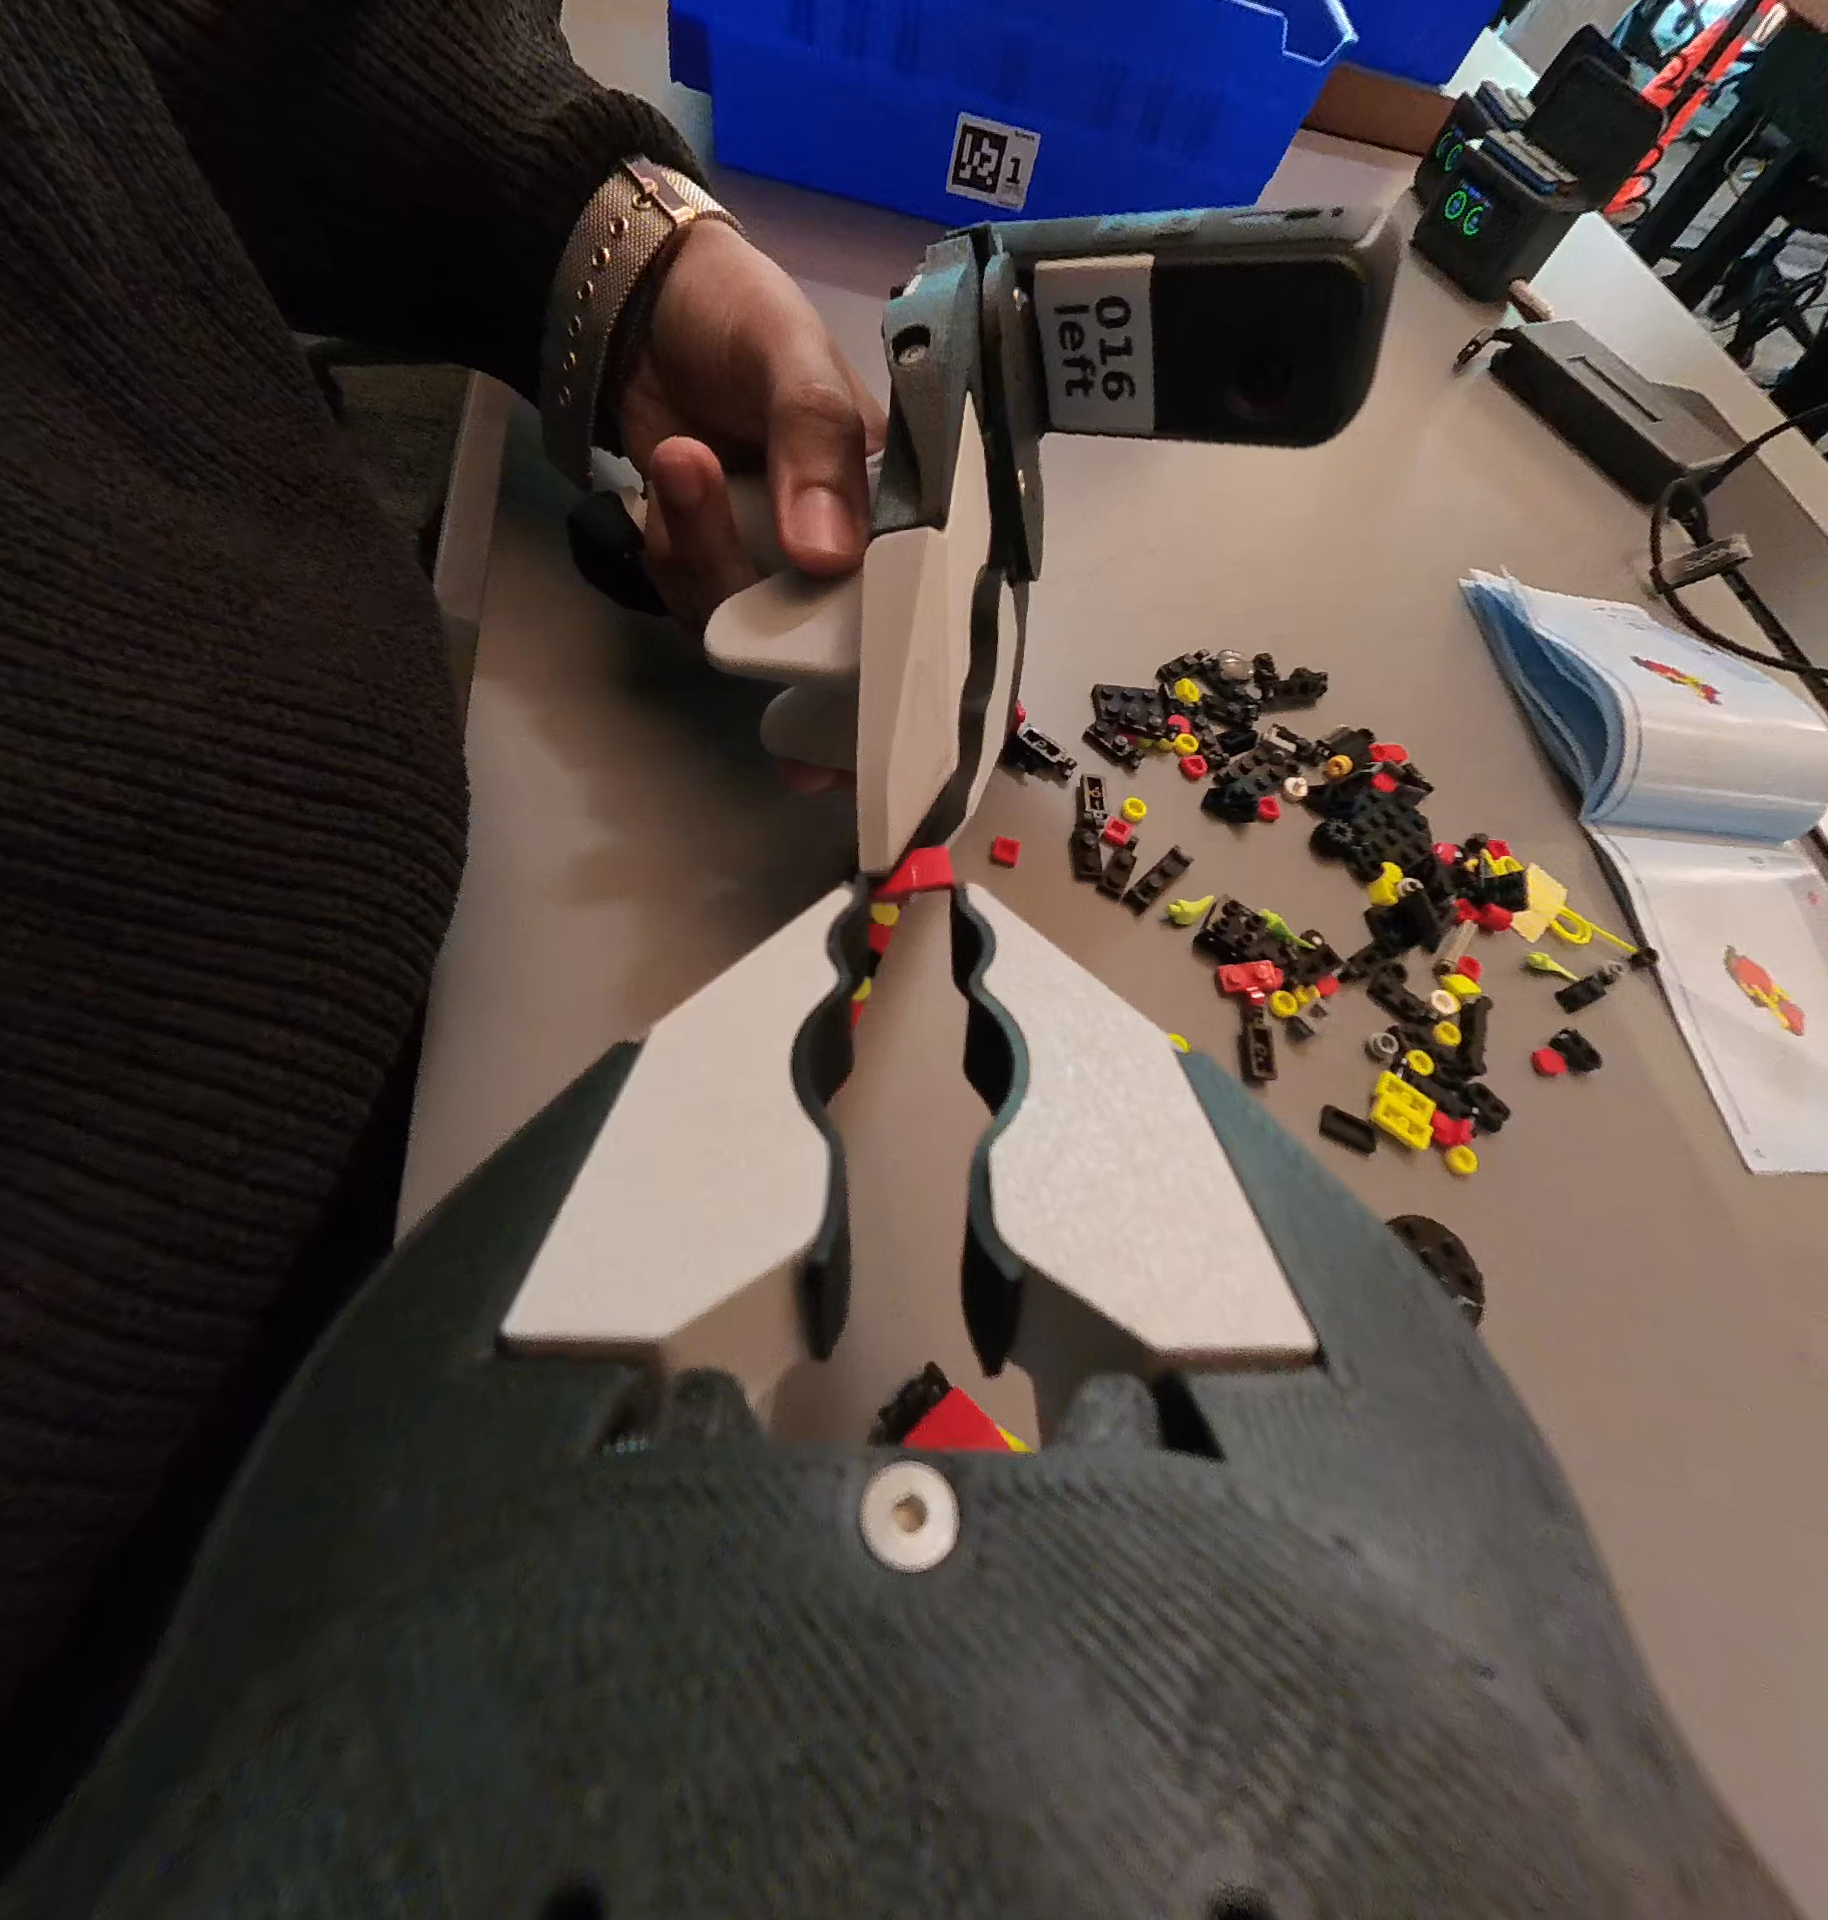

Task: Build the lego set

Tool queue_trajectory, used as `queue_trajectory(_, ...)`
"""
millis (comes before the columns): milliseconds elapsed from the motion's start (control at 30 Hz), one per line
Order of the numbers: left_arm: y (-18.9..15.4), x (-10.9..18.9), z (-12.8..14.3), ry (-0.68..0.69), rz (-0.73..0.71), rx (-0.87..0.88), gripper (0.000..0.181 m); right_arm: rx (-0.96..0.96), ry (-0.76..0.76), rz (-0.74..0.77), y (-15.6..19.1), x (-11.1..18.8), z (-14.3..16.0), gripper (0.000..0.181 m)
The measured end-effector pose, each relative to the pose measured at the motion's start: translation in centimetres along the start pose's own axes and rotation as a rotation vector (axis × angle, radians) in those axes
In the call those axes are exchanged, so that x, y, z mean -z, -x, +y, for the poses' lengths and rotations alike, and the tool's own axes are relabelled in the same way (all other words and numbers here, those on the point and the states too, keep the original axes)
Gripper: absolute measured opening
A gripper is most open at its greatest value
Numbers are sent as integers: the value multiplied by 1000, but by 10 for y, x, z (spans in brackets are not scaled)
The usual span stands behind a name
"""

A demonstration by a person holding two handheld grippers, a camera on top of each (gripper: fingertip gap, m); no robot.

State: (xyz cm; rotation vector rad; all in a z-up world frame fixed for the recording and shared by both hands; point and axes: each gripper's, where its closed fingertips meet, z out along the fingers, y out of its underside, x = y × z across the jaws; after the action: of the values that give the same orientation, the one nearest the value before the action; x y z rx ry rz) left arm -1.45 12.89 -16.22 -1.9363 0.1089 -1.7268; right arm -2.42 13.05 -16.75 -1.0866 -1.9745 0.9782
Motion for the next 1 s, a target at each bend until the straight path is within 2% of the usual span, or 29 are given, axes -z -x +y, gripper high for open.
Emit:
queue_trajectory(233, 0, 2, -3, -15, 11, 15, 1, -17, 6, -12, -1, 2, 2, 9)
queue_trajectory(400, 1, 1, -2, -9, 15, 26, 0, -22, -17, -2, -3, 1, -2, 17)
queue_trajectory(867, -8, -3, -8, -61, 68, 53, 1, -31, -29, 23, -4, 1, -12, 14)
queue_trajectory(1000, -6, -2, -12, -88, 31, 33, 17, -37, -11, 75, -10, 13, -10, 14)
